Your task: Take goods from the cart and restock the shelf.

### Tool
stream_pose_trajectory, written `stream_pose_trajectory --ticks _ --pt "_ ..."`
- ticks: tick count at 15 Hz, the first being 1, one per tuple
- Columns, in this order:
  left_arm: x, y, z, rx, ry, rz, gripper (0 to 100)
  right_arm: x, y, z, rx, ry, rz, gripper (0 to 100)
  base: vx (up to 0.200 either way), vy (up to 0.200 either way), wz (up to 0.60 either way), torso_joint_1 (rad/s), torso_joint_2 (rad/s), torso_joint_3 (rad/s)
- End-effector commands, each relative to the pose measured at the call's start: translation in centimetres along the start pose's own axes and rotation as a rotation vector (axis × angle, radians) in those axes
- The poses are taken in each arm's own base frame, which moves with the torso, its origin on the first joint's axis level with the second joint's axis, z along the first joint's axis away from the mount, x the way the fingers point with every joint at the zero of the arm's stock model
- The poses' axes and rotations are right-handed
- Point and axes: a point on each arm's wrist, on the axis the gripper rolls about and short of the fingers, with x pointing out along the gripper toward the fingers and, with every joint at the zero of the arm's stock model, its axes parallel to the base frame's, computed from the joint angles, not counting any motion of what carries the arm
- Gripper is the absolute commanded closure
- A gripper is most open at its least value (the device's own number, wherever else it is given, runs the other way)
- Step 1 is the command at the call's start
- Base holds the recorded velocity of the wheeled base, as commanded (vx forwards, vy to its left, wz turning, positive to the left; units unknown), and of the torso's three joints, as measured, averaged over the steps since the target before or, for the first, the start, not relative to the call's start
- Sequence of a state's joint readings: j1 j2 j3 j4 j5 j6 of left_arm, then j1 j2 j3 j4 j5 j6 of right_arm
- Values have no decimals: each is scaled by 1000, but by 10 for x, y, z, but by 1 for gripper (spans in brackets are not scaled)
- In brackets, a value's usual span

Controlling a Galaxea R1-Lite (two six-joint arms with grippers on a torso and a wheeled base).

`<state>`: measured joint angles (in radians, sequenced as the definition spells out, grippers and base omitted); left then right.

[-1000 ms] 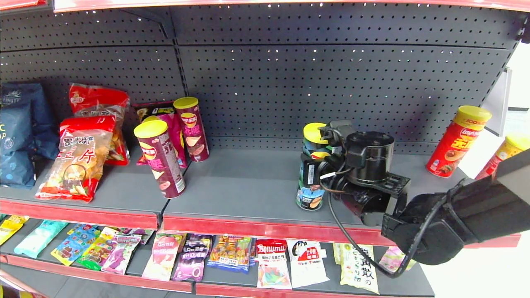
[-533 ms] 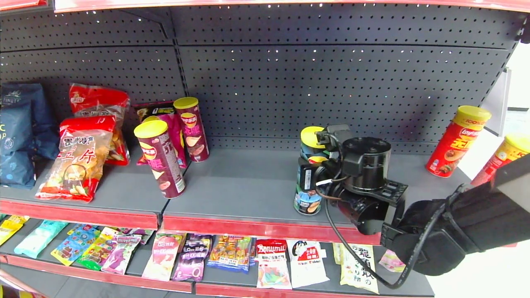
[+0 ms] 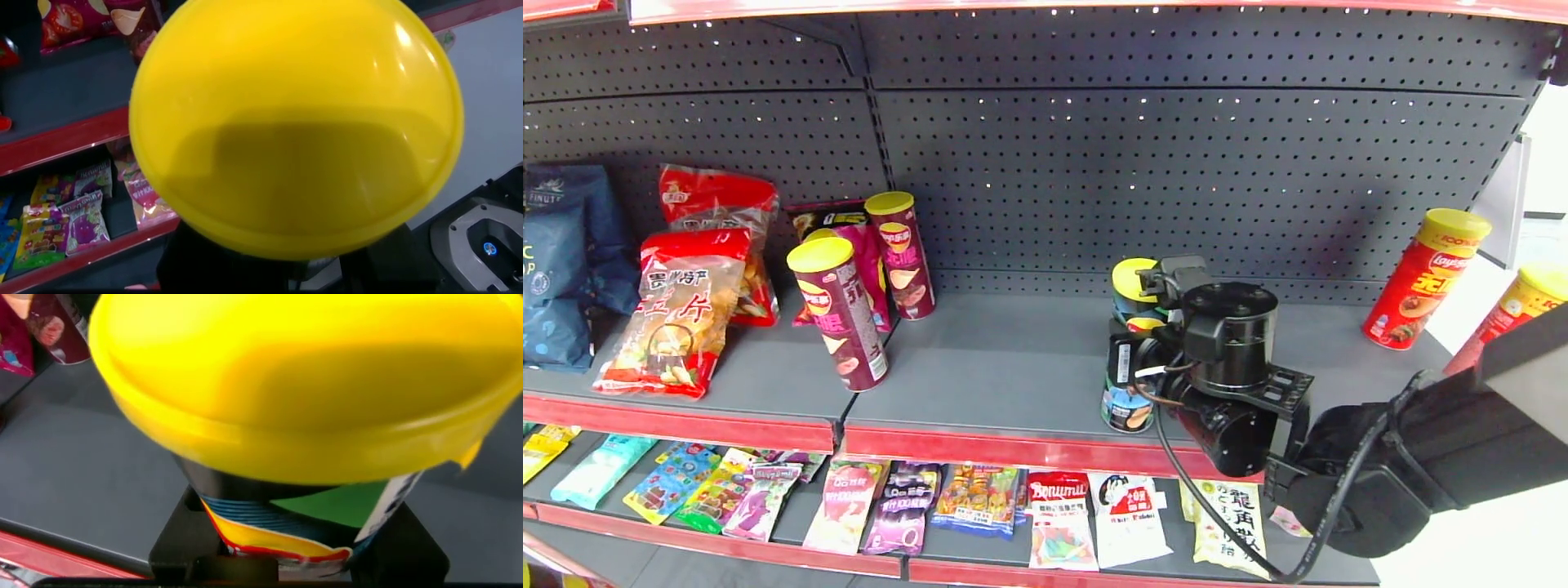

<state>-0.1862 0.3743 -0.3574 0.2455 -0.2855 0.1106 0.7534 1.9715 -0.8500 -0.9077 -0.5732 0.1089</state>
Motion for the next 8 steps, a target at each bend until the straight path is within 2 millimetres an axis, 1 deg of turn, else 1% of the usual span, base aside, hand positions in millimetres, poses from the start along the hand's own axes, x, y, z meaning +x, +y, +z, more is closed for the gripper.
stream_pose_trajectory --ticks 1,4,8 --pt "0 0 0 0 0 1 100 -2 4 -2 -4 2 2 100 0 0 0 0 0 0" --pt "1 0 0 -2 4 0 100 -7 10 -2 5 1 17 100 0 0 0 0 0 0" --pt "0 0 0 -1 3 0 100 -9 9 -8 -8 20 16 100 0 0 0 0 0 0"
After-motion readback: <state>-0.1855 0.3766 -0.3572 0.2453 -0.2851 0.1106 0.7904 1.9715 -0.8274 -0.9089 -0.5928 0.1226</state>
